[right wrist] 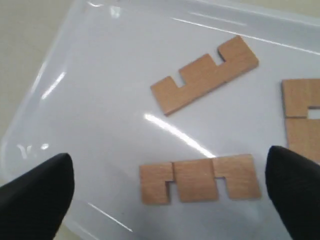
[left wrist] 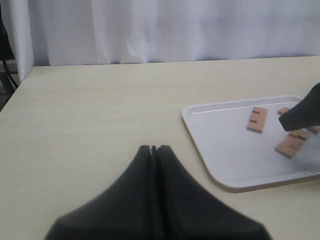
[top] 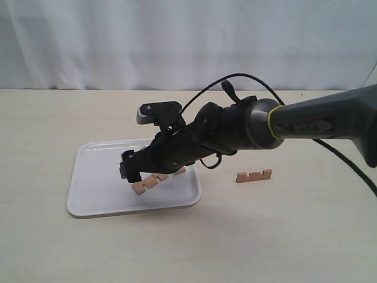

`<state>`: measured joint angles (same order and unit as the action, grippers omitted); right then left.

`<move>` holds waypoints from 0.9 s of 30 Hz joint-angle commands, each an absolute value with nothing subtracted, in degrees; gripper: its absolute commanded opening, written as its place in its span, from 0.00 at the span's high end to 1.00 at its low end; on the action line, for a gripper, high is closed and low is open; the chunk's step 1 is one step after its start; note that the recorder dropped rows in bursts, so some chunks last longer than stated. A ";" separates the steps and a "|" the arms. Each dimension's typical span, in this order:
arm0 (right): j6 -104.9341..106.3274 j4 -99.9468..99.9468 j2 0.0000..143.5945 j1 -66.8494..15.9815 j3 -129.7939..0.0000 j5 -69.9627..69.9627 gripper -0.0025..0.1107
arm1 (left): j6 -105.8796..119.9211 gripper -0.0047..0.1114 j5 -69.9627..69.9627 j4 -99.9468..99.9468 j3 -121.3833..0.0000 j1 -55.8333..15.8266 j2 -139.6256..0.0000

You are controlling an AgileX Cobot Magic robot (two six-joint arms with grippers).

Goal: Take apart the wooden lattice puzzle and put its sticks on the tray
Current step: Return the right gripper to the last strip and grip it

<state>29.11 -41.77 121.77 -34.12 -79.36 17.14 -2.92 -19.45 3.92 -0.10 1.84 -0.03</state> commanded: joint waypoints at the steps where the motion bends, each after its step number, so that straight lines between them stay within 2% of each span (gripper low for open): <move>1: 29.77 -37.01 118.23 -34.16 -84.89 28.81 0.07 | -2.86 0.96 -18.57 3.89 0.00 1.94 0.00; 3: 26.16 -27.07 116.35 -33.96 -86.68 34.12 0.07 | -2.86 0.96 -18.57 3.89 0.00 1.94 0.00; 8: -8.48 21.96 112.43 -33.51 -87.92 53.67 0.07 | -2.86 0.96 -18.57 3.89 0.00 1.94 0.00; 9: -11.70 25.52 112.43 -32.48 -87.92 57.45 0.07 | -2.86 0.96 -18.57 3.89 0.00 1.94 0.00; 19: -9.43 1.00 112.72 -14.83 -81.11 52.76 0.07 | -2.86 0.96 -18.57 3.89 0.00 1.94 0.00; 27: -6.59 -0.71 113.14 -12.86 -76.65 42.95 0.07 | -2.86 0.96 -18.57 3.89 0.00 1.94 0.00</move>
<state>-8.80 0.44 112.98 -12.78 -77.78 46.99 -2.92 -19.45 3.92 -0.10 1.84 -0.03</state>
